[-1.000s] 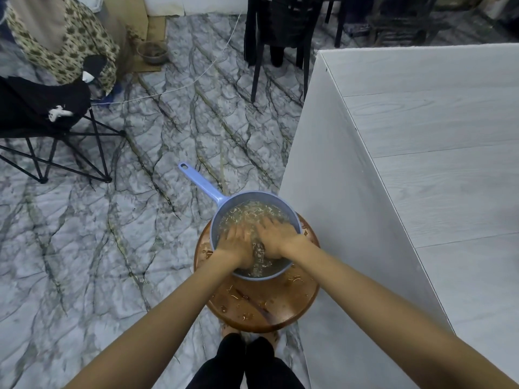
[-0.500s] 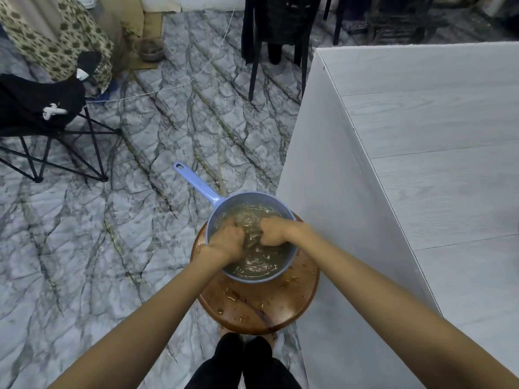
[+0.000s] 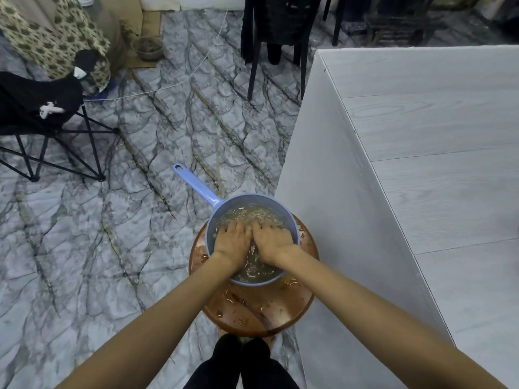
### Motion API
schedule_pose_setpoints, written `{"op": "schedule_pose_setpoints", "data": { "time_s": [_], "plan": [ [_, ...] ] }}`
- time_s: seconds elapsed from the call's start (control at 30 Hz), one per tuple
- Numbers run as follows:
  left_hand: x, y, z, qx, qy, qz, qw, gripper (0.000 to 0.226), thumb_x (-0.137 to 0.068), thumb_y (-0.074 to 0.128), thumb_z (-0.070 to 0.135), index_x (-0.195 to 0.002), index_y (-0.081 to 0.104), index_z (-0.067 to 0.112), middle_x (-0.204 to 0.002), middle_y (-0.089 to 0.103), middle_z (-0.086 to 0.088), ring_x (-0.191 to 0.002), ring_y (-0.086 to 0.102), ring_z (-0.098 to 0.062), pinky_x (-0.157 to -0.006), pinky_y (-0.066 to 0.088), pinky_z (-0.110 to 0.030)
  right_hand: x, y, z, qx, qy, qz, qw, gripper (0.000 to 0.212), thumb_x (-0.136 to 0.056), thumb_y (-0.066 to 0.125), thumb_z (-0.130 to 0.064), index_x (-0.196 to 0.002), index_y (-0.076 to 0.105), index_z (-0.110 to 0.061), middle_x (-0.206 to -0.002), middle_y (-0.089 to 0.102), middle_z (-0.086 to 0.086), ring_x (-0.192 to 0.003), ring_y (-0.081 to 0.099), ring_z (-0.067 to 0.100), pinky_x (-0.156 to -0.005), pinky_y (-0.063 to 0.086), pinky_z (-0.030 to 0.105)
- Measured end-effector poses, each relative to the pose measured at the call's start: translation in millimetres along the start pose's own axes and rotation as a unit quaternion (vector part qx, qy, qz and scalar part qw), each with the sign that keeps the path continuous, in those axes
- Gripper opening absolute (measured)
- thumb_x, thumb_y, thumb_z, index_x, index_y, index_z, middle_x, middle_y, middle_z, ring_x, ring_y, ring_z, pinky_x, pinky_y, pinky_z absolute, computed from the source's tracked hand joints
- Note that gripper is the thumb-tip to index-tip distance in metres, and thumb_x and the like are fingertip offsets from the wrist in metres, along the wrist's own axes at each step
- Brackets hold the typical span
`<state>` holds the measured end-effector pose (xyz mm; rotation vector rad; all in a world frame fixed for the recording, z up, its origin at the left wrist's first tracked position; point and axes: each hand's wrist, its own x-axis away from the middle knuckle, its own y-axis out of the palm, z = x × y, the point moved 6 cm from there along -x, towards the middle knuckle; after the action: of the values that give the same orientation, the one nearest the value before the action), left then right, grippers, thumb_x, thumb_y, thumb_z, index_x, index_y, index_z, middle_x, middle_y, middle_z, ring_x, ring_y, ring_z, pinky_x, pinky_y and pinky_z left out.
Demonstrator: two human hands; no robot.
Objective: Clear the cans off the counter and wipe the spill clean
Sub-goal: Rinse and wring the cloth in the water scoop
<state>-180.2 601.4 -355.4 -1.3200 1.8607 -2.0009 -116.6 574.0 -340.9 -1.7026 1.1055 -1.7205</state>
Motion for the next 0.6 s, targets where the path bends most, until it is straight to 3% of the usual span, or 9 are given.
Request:
{"op": "schedule_pose_setpoints", "data": {
  "time_s": [0.07, 0.17, 0.23, 0.3, 0.47, 0.6],
  "plan": [
    [-3, -1, -3, -0.017, 0.008, -0.008, 1.0, 0.061, -0.092, 0.046, 0.02, -0.144, 0.016, 0.009, -0.148, 0.029, -0.017, -0.138, 0.026, -0.031, -0.11, 0.029, -0.043, -2, -1, 3, -0.007, 0.008, 0.017, 1.0, 0.068, -0.084, 0.061, -0.016, -0.14, 0.022, -0.006, -0.13, 0.052, 0.016, -0.117, 0.054, 0.034, -0.092, 0.046, 0.042],
    [-5, -4, -7, -0.009, 0.021, -0.025, 0.999, 0.04, -0.092, 0.046, 0.018, -0.13, 0.039, 0.008, -0.133, 0.05, -0.014, -0.124, 0.047, -0.029, -0.1, 0.043, -0.039, -4, -2, 4, -0.015, 0.01, -0.03, 0.999, 0.057, -0.085, 0.061, -0.023, -0.134, 0.038, -0.005, -0.123, 0.059, 0.012, -0.111, 0.058, 0.03, -0.089, 0.048, 0.038],
    [-3, -9, -9, 0.047, 0.029, -0.022, 0.998, 0.044, -0.09, 0.049, 0.029, -0.128, 0.04, 0.008, -0.132, 0.05, -0.014, -0.121, 0.048, -0.03, -0.097, 0.043, -0.039, -4, -7, 6, -0.042, 0.001, -0.051, 0.998, 0.041, -0.083, 0.061, -0.024, -0.119, 0.053, -0.007, -0.118, 0.061, 0.011, -0.106, 0.06, 0.027, -0.084, 0.049, 0.035],
    [1, -16, -13, 0.095, 0.04, -0.009, 0.995, 0.053, -0.087, 0.053, 0.035, -0.128, 0.036, 0.007, -0.134, 0.044, -0.017, -0.124, 0.043, -0.034, -0.097, 0.04, -0.041, -1, -16, 9, -0.07, -0.013, -0.077, 0.994, 0.037, -0.081, 0.064, -0.025, -0.113, 0.056, -0.007, -0.117, 0.061, 0.011, -0.104, 0.059, 0.026, -0.081, 0.047, 0.031],
    [20, -33, -28, 0.157, 0.079, 0.097, 0.98, 0.049, -0.082, 0.061, 0.028, -0.122, 0.039, 0.01, -0.124, 0.042, -0.014, -0.113, 0.045, -0.032, -0.086, 0.044, -0.04, 13, -45, 14, -0.164, -0.059, -0.161, 0.971, 0.051, -0.078, 0.07, -0.038, -0.118, 0.055, -0.009, -0.118, 0.06, 0.007, -0.103, 0.058, 0.023, -0.09, 0.045, 0.027],
    [35, -47, -39, 0.255, 0.099, 0.251, 0.929, 0.037, -0.079, 0.064, 0.023, -0.111, 0.047, 0.011, -0.112, 0.046, -0.012, -0.102, 0.051, -0.031, -0.073, 0.051, -0.043, 27, -55, 23, -0.356, -0.056, -0.271, 0.893, 0.039, -0.084, 0.063, -0.038, -0.111, 0.058, -0.011, -0.112, 0.064, 0.006, -0.104, 0.061, 0.02, -0.095, 0.048, 0.027]
  ]
}}
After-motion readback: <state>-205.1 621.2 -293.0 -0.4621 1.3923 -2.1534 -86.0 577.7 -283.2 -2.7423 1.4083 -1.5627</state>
